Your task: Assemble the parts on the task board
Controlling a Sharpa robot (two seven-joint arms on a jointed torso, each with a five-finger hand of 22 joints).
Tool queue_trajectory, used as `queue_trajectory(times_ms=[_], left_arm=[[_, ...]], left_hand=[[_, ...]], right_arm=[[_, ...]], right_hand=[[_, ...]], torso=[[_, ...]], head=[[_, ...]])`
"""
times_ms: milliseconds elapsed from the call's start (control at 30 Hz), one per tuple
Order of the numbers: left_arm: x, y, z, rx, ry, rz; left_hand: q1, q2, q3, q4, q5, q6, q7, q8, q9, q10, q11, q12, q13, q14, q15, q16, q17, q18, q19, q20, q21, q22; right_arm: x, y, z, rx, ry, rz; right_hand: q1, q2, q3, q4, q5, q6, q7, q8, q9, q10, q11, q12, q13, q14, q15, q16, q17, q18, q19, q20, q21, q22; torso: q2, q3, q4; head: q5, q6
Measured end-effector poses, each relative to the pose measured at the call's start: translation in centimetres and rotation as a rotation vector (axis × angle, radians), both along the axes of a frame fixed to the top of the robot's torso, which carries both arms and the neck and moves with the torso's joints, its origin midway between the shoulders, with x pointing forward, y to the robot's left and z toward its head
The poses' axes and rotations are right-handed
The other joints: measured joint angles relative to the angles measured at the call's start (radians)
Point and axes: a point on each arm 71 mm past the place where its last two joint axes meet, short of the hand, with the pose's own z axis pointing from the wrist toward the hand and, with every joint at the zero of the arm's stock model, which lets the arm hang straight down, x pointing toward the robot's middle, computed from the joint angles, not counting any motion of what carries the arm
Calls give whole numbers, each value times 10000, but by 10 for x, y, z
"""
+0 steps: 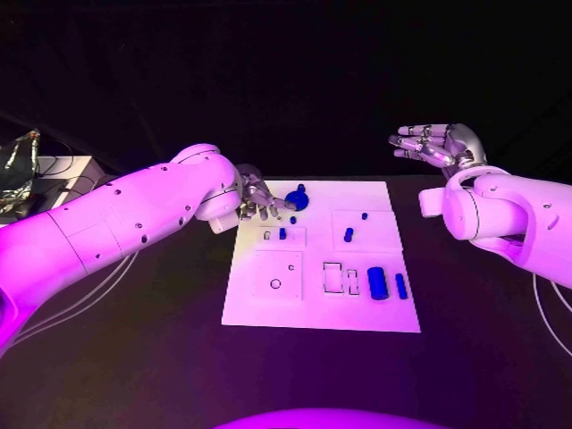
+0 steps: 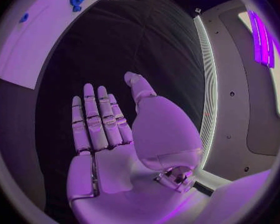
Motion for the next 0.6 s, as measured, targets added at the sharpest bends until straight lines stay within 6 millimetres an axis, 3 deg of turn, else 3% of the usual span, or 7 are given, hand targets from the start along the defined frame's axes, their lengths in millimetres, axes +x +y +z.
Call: queue_trajectory(times_ms=[167,200,233,367,433,500,600], left_arm=[[8,13,5,-423,1,473],[9,16,5,-513,20,574],[11,17,5,-567,30,647],[16,24,5,-701,34,892],[20,27,5,-740,12,1024],[23,28,5,-761,-26,1130],[30,29,6,-757,-125,1270]], left_hand=[[389,232,-251,-251,56,-681,486,-342,-2387,-315,290,-519,-766,-203,208,-107,-567,128,-224,155,-557,-294],[439,322,-395,-396,71,-766,507,60,-3513,-333,307,-421,-996,-273,216,55,-760,203,-215,163,-596,-243],[471,368,-427,-494,72,-799,541,319,-4061,-333,308,-350,-1113,-309,244,138,-866,204,-180,198,-606,-195],[728,398,146,-686,267,-908,545,706,-4466,-333,308,-314,-1235,-308,243,203,-988,203,-148,231,-606,-77],[711,-96,1783,-598,268,-908,545,744,-4550,-333,308,-314,-1285,-308,243,234,-1008,203,-148,230,-606,-26],[460,-433,2580,-611,268,-908,544,918,-4553,-327,302,-314,-1288,-300,236,243,-1008,204,-87,247,-593,31],[285,-608,2740,-627,268,-907,538,1141,-4499,-291,266,-303,-1289,-283,218,282,-1008,204,-16,248,-501,107]], right_arm=[[0,-1,0,-2,-3,-10],[0,-1,0,-2,-4,-9],[-1,-1,0,-1,-5,-7],[-1,-1,0,2,-5,2],[-1,-1,0,6,-5,14],[-1,-1,0,8,-7,24],[-2,-1,1,14,-12,46]], right_hand=[[0,0,0,0,0,0,-1,0,0,0,0,0,0,0,0,0,0,1,266,-45,26,12],[0,0,0,0,-1,0,0,0,0,0,0,0,0,0,0,0,0,1,379,-52,74,24],[0,0,0,0,-1,0,-1,0,0,0,0,0,0,0,0,0,0,0,484,-57,80,33],[0,0,0,0,56,1,-1,0,1,0,0,0,0,1,0,0,0,1,691,-89,127,45],[0,0,0,0,56,1,-1,0,0,0,0,0,0,0,0,0,0,1,691,-89,126,45],[0,0,0,0,56,1,-1,0,0,0,0,0,0,0,0,0,0,0,719,-75,126,45],[0,0,0,0,56,1,-1,0,1,0,0,0,0,1,0,0,0,0,762,-89,126,44]], torso=[[0,5,4],[4,6,4],[6,4,3],[35,-1,-9],[57,0,-20],[78,-6,-28],[125,-17,-35]], head=[[19,65],[21,74],[26,83],[34,115],[38,149],[44,182],[66,237]])
